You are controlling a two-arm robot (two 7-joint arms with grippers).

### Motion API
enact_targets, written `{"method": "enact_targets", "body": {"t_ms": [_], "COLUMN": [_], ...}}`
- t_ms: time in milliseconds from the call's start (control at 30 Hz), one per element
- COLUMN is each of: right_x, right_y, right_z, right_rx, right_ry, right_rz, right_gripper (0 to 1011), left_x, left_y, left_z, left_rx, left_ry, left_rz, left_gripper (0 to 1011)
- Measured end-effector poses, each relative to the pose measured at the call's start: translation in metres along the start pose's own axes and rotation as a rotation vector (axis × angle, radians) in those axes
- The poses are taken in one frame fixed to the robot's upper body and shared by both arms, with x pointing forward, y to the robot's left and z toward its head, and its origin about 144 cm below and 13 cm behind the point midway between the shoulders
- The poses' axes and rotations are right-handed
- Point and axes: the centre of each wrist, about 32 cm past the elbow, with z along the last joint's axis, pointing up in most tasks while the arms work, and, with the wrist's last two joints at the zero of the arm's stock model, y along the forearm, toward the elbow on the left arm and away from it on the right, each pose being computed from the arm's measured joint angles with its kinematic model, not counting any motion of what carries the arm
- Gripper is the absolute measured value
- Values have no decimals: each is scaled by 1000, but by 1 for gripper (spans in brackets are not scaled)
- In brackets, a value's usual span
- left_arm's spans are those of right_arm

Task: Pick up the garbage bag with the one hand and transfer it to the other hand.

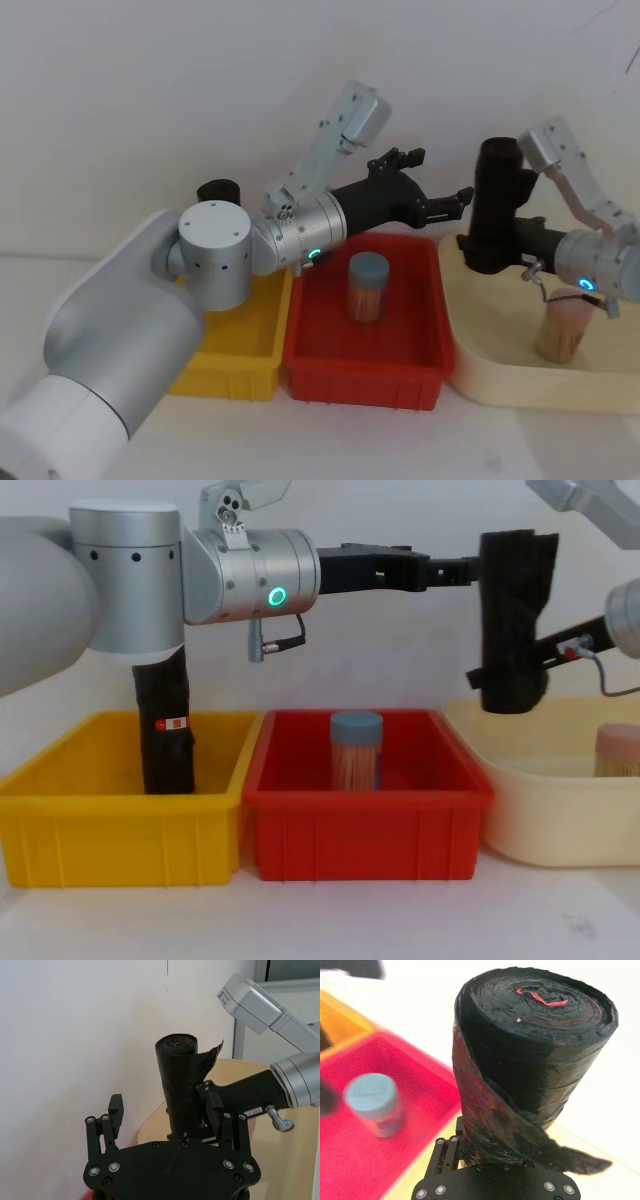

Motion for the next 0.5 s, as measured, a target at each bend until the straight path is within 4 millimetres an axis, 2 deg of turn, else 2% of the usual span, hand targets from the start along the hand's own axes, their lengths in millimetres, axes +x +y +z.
{"method": "enact_targets", "body": {"t_ms": [333, 433, 500], "right_x": [13, 17, 19], "right_y": [-5, -6, -6], "right_z": [-1, -2, -3], "right_rx": [-106, -140, -164], "right_ry": [-40, -54, -64], "right_rz": [-130, -152, -164], "right_gripper": [522, 578, 656], "left_x": [0, 0, 0], "left_y": [0, 0, 0], "left_z": [0, 0, 0], "left_rx": [0, 0, 0], "left_ry": [0, 0, 0], "left_rz": [0, 0, 0], "left_gripper": [1001, 1001, 1001]}}
